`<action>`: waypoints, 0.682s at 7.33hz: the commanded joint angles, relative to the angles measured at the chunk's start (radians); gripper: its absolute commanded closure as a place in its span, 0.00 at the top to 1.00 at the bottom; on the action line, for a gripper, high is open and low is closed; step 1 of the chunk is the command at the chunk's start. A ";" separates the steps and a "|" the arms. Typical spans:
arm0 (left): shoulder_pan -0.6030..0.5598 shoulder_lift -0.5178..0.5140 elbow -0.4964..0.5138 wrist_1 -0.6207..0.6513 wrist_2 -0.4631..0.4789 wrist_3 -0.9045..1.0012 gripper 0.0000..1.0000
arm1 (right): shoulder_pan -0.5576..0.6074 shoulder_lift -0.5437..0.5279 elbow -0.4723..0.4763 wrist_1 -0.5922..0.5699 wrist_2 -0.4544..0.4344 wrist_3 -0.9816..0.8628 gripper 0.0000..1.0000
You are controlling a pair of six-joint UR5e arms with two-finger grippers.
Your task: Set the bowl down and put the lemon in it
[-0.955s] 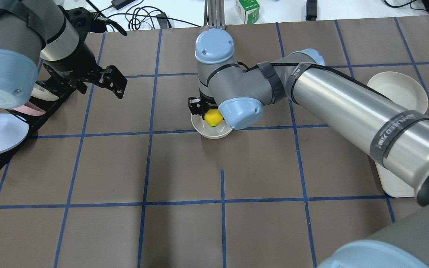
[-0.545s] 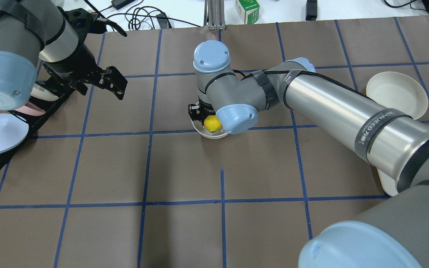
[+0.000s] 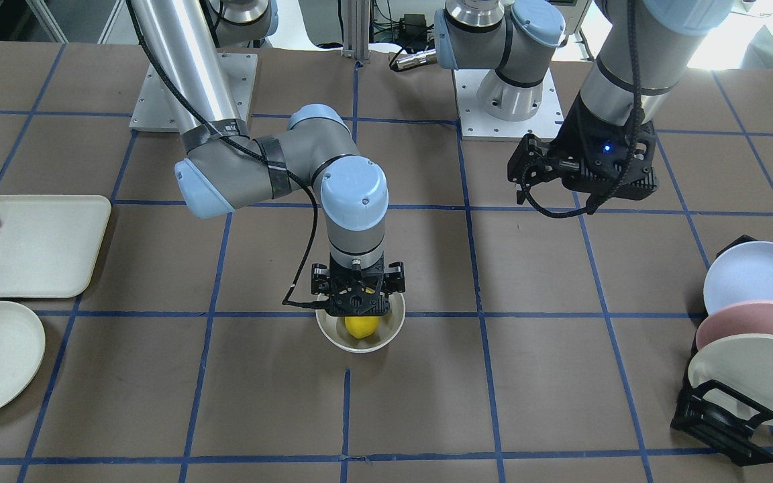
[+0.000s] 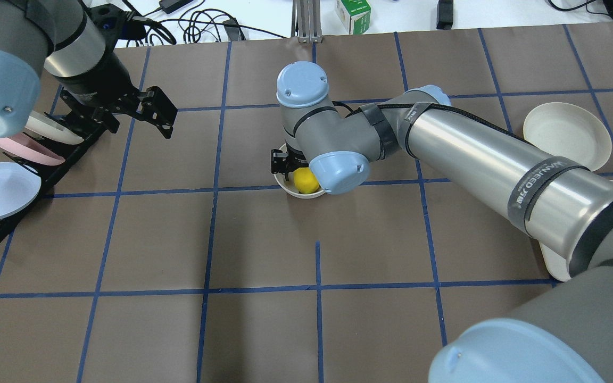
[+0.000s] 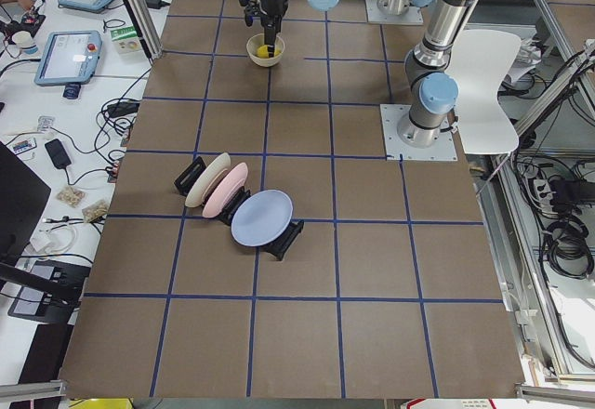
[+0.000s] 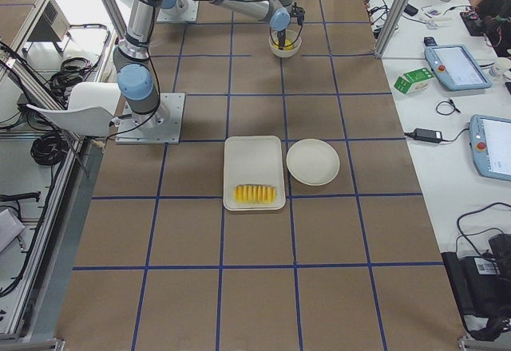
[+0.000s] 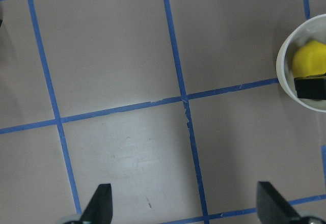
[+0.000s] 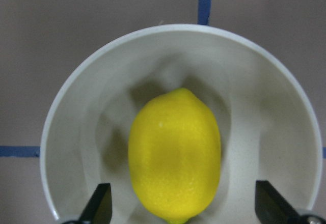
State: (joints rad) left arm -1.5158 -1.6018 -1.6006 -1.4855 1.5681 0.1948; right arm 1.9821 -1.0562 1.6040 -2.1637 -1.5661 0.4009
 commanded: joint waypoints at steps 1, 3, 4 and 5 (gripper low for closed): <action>0.002 -0.020 0.051 -0.050 0.007 -0.075 1.00 | -0.003 -0.147 -0.005 0.138 -0.014 -0.002 1.00; 0.002 -0.020 0.054 -0.052 0.007 -0.075 1.00 | -0.067 -0.340 -0.013 0.319 -0.064 -0.095 1.00; 0.002 -0.021 0.056 -0.052 0.007 -0.084 1.00 | -0.159 -0.425 -0.018 0.396 -0.075 -0.131 1.00; 0.002 -0.023 0.056 -0.052 0.009 -0.084 1.00 | -0.258 -0.494 -0.018 0.457 -0.057 -0.202 1.00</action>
State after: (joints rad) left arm -1.5140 -1.6226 -1.5457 -1.5366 1.5755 0.1140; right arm 1.8377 -1.4505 1.5882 -1.7969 -1.6273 0.2755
